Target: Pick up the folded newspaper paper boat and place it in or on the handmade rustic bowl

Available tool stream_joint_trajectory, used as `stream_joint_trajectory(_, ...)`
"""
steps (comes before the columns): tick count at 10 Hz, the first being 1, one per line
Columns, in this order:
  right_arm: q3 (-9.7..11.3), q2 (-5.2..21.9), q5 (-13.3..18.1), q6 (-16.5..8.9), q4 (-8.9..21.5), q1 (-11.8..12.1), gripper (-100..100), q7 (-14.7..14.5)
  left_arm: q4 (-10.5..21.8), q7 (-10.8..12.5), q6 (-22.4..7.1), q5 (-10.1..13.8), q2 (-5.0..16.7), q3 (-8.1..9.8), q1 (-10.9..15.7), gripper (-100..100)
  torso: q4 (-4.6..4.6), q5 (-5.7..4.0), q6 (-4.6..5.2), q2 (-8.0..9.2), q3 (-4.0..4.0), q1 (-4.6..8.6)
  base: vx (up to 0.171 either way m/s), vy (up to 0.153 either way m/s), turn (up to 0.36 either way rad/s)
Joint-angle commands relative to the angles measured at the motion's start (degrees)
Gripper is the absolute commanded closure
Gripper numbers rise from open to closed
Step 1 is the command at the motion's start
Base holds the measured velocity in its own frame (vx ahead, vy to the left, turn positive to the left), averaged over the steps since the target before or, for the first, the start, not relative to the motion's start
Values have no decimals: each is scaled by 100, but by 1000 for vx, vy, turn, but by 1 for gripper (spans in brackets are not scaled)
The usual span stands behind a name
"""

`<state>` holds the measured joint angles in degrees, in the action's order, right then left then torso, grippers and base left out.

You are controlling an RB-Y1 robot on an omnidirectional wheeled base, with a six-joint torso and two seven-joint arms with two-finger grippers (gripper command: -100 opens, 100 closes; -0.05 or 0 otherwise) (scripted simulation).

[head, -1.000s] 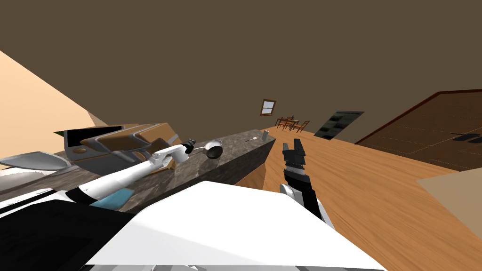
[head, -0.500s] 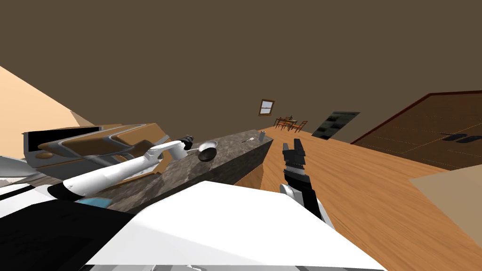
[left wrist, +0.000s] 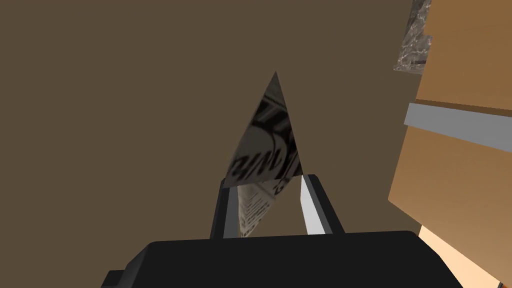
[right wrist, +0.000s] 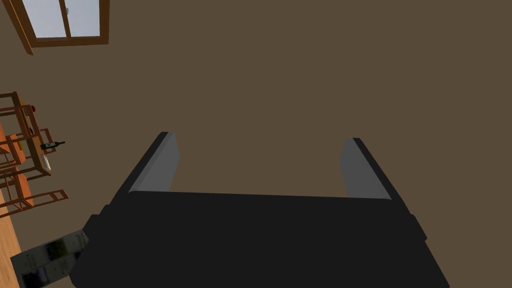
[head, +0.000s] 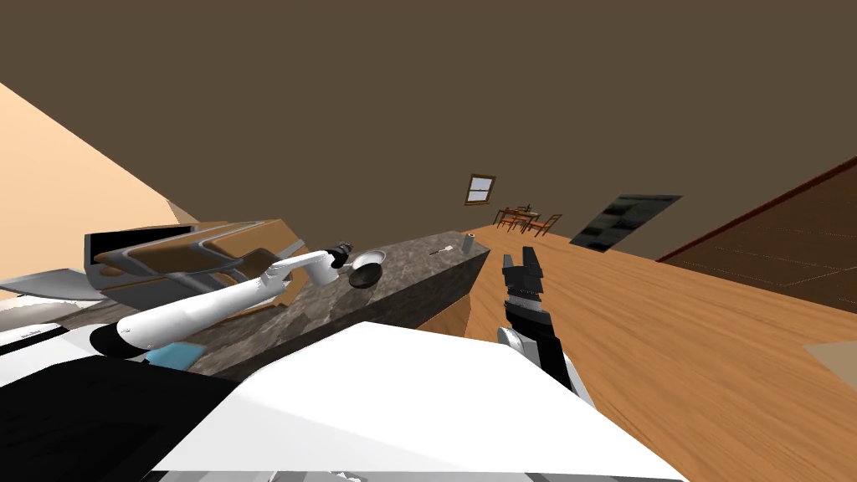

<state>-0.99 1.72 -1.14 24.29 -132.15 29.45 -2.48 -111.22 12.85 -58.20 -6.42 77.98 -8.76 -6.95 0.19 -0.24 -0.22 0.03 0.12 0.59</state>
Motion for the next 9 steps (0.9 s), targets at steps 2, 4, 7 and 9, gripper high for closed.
stream_joint_trajectory(2, 0, 0, 0, 0, 0, 0, 0, 0, -363, 92, 31, 250, -34, -144, 15, 100, 1, 3, 0, 2, 1, -5, 39, -46, 165)
stream_joint_trajectory(4, 0, 0, 0, 0, 0, 0, 0, 0, -521, 118, 41, 362, -48, -205, 27, 100, 3, 4, -1, 2, 2, -7, 35, -38, 116)
stream_joint_trajectory(7, 0, 0, 0, 0, 0, 0, 0, 0, -837, 169, 68, 589, -85, -330, 50, 100, 6, 7, -4, 11, 8, -17, 22, -22, 111)
stream_joint_trajectory(9, 0, 0, 0, 0, 0, -1, 0, 0, -1132, 215, 103, 805, -130, -454, 67, 100, 7, 8, -3, 12, 9, -22, 26, -14, 156)
